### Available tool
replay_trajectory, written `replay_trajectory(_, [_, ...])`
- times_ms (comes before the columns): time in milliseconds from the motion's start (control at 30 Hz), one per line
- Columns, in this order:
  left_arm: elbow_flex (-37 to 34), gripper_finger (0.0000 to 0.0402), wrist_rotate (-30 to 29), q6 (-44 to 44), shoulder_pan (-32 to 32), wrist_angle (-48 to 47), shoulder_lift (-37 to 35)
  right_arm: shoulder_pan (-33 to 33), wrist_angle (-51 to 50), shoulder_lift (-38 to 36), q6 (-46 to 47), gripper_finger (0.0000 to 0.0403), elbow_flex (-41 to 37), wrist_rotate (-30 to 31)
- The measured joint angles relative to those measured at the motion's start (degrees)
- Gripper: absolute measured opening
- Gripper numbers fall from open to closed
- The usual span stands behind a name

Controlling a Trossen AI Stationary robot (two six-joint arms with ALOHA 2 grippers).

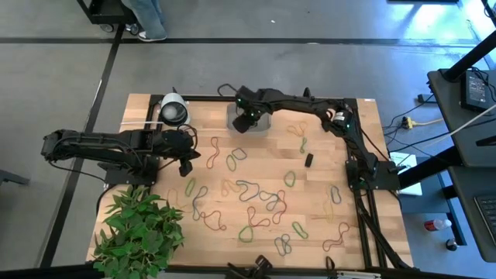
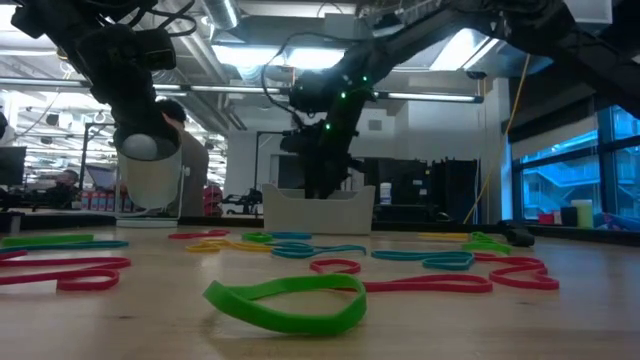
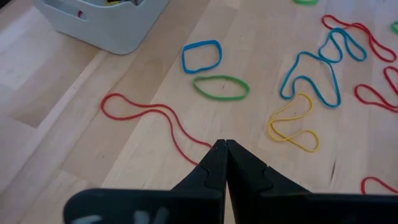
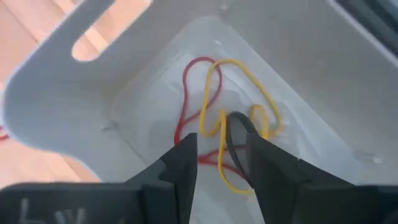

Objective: Pick and place rubber bands into bin
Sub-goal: Put the green rubber band into the white bin

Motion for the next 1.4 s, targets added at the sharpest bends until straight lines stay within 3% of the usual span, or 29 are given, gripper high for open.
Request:
replay_trajectory(267, [0.0, 0.0002, 0.0, 0.6, 0.0, 0.0, 0.0, 0.2, -2.6, -0.3, -0.5, 0.0131, 4.6, 0.0])
replay_trajectory(533, [0.0, 0.0002, 0.4, 3.2, -0.3, -0.2, 0.0, 4.8, -7.9, -4.6, -1.5, 0.0016, 4.2, -0.1])
replay_trajectory(633, [0.0, 0.0002, 2.3, 6.3, -0.3, -0.2, 0.0, 7.0, -8.2, -7.2, -0.7, 0.001, 1.9, 0.0])
replay_trajectory(833, [0.0, 0.0002, 3.4, 6.9, -0.3, -0.2, 0.0, 12.7, -5.1, -16.7, 6.1, 0.0007, -10.4, 3.6])
replay_trajectory(1133, [1.1, 0.0002, 3.0, 6.9, -1.6, -1.2, 1.0, 26.5, 14.5, -37.7, 21.1, 0.0011, -40.8, 8.7])
replay_trajectory(1400, [8.5, 0.0003, -1.0, 6.2, -5.1, -8.4, 9.7, 37.1, 18.6, -53.5, 30.3, 0.0003, -58.2, 13.2])
